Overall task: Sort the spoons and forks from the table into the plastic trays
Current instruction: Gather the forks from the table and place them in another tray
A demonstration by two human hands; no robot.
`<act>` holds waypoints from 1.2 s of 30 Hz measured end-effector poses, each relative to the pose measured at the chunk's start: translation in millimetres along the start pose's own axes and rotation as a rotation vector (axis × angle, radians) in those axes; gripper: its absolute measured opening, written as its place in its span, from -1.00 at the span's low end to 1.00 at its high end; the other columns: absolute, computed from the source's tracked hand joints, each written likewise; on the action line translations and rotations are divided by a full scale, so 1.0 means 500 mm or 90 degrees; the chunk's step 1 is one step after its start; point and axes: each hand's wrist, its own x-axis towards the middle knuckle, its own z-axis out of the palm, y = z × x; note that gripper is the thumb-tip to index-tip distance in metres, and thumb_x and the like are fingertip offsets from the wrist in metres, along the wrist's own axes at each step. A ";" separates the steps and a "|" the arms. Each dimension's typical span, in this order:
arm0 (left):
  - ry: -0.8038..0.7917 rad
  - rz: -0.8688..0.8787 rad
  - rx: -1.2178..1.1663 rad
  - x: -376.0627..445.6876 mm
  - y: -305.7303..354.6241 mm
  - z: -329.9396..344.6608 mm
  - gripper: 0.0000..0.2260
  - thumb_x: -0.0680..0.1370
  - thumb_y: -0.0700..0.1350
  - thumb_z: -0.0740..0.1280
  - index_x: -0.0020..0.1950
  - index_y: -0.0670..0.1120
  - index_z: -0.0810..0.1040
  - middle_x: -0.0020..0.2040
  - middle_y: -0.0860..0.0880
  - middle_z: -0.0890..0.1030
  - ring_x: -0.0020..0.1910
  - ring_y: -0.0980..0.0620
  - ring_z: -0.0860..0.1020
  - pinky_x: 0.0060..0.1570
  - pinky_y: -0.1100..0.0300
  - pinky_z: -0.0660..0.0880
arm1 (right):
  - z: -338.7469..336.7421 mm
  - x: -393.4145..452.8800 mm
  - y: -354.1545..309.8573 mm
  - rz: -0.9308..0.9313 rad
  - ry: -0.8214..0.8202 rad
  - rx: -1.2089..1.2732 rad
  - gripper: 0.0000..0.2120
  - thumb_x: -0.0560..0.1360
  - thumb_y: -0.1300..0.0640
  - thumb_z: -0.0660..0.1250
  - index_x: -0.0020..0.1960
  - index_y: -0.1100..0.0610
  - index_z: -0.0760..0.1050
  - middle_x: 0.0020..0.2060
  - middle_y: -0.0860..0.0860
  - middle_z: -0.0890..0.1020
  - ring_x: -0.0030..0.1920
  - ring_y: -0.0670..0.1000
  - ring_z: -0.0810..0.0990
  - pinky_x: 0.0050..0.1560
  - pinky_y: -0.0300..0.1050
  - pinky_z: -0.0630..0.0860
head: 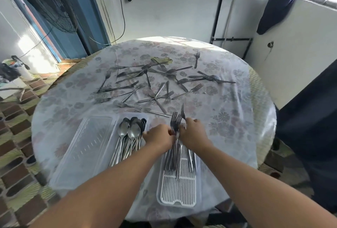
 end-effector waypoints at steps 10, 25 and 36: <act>0.113 0.227 0.234 0.006 -0.037 0.030 -0.36 0.59 0.14 0.39 0.59 0.03 0.23 0.20 0.00 0.68 0.46 -0.14 0.41 0.51 -0.22 -0.05 | 0.056 -0.084 -0.004 -0.002 0.003 -0.211 -0.30 0.59 0.21 0.26 0.65 0.17 0.03 0.39 0.24 0.24 0.14 0.32 0.56 0.00 0.03 0.51; -0.023 0.394 0.414 -0.009 -0.047 0.003 -0.40 0.56 0.32 0.22 0.55 0.11 0.35 0.54 -0.17 0.16 0.55 -0.29 0.00 0.47 -0.36 -0.39 | 0.048 -0.123 -0.001 -0.048 0.023 -0.538 -0.59 0.58 -0.12 0.27 0.37 -0.03 0.53 0.53 0.13 0.25 0.53 0.20 0.14 0.55 0.31 -0.09; -0.114 0.451 0.447 -0.017 -0.052 0.007 -0.34 0.50 0.52 0.09 0.51 0.24 0.38 0.57 -0.06 0.15 0.58 -0.25 -0.07 0.41 -0.36 -0.47 | 0.048 -0.085 0.040 0.004 -0.005 -0.533 -0.42 0.62 -0.21 0.09 0.56 0.04 0.30 0.61 0.16 0.04 0.57 0.29 -0.08 0.47 0.46 -0.41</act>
